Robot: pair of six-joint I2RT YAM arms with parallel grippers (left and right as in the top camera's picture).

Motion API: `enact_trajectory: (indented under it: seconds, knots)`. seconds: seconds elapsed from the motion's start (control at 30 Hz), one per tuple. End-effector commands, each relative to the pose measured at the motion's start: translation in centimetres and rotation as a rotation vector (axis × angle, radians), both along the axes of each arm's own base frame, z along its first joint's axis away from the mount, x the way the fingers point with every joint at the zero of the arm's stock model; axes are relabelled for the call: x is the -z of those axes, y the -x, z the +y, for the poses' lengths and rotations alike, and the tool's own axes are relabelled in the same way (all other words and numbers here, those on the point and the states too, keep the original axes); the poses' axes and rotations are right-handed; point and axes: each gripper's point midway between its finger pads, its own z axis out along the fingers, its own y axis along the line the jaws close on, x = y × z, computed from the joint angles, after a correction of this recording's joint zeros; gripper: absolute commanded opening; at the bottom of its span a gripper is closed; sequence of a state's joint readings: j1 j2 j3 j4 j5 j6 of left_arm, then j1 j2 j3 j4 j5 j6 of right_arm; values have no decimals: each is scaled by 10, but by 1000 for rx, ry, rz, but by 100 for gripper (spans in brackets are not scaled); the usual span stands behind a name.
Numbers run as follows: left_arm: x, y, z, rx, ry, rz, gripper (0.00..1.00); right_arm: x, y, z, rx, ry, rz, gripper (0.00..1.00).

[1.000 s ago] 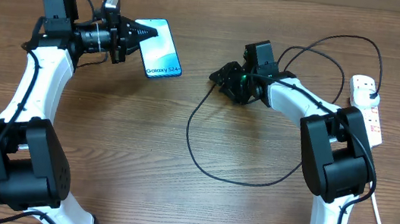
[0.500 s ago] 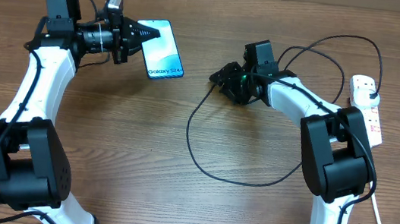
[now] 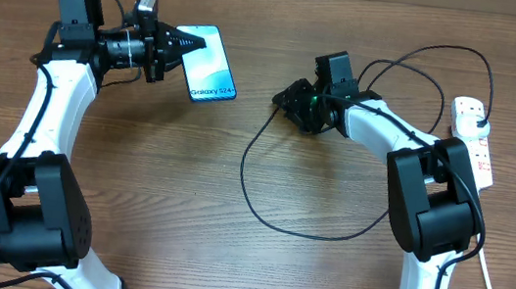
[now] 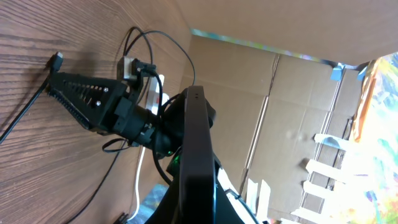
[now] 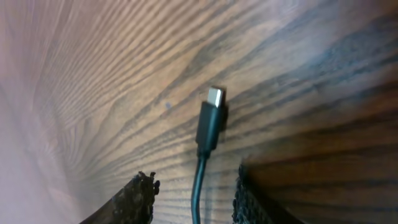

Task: Plug charger to phone and switch on socket
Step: 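Lower the right gripper onto the black cable's USB-C end and grip it, then lift the USB-C plug and carry it left toward the held phone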

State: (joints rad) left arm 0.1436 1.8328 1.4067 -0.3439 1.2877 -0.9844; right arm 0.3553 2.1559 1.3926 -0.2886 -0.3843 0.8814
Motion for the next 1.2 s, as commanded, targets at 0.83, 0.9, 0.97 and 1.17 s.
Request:
enact_trajectory:
  seconds: [0.83, 0.9, 0.97, 1.17]
  knots:
    - [-29, 23, -18, 157, 65, -176, 4, -16, 12, 12, -332, -126, -134, 4]
    - [-34, 28, -19, 190, 88, -211, 4, -50, 16, 8, -415, -156, -217, 4]
    - [-39, 34, -21, 227, 113, -259, 4, -84, 25, 4, -502, -180, -299, 4]
    - [-43, 41, -22, 264, 131, -331, 4, -154, 75, -7, -693, -241, -411, 4]
